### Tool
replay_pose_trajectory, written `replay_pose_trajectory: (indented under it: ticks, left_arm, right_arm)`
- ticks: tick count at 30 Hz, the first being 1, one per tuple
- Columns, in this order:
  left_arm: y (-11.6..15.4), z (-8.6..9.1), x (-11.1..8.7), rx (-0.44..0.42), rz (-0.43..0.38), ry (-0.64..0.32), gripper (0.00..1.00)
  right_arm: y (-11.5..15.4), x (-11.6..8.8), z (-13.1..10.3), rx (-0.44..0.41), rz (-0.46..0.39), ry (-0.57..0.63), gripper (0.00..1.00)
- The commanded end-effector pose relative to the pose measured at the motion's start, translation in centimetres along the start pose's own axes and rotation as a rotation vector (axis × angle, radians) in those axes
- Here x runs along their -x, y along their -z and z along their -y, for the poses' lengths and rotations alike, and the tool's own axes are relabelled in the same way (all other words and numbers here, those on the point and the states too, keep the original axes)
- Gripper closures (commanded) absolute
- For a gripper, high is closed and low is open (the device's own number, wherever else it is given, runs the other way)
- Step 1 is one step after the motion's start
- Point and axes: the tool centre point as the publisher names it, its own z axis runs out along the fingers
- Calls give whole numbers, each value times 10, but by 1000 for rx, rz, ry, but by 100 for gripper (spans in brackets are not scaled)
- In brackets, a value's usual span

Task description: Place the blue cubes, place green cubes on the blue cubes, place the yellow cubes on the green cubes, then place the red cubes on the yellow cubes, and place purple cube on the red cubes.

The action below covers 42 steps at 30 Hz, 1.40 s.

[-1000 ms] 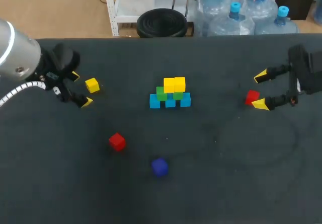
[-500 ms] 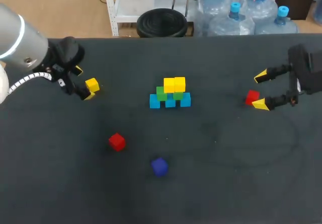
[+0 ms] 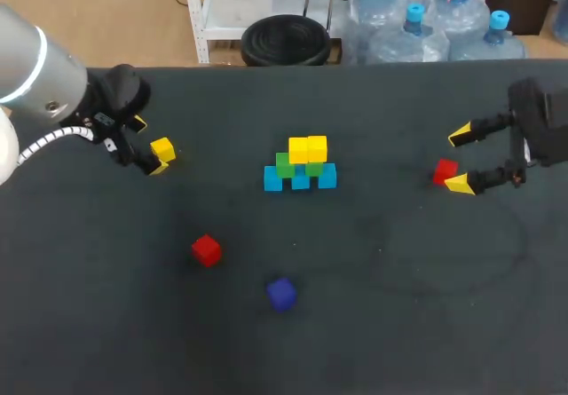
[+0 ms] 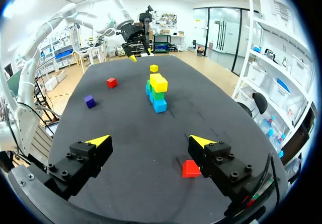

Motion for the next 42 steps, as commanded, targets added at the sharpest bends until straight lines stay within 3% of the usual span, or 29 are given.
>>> replay_pose_trajectory:
  ticks: [1,5,15,27,42]
  left_arm:
    - [-5,11,-5,-13,-9,12,0]
    - [-11,15,-19,-9,2,45,0]
    - [-13,-3,-33,50,10,16,0]
    - [-34,-38,-30,48,30,20,0]
    - [-52,-43,-19,43,70,87,0]
  right_arm:
    - [0,0,0,0,2,1,0]
    - [0,0,0,0,2,1,0]
    - [0,0,0,0,2,1,0]
    - [0,0,0,0,2,1,0]
    - [0,0,0,0,2,1,0]
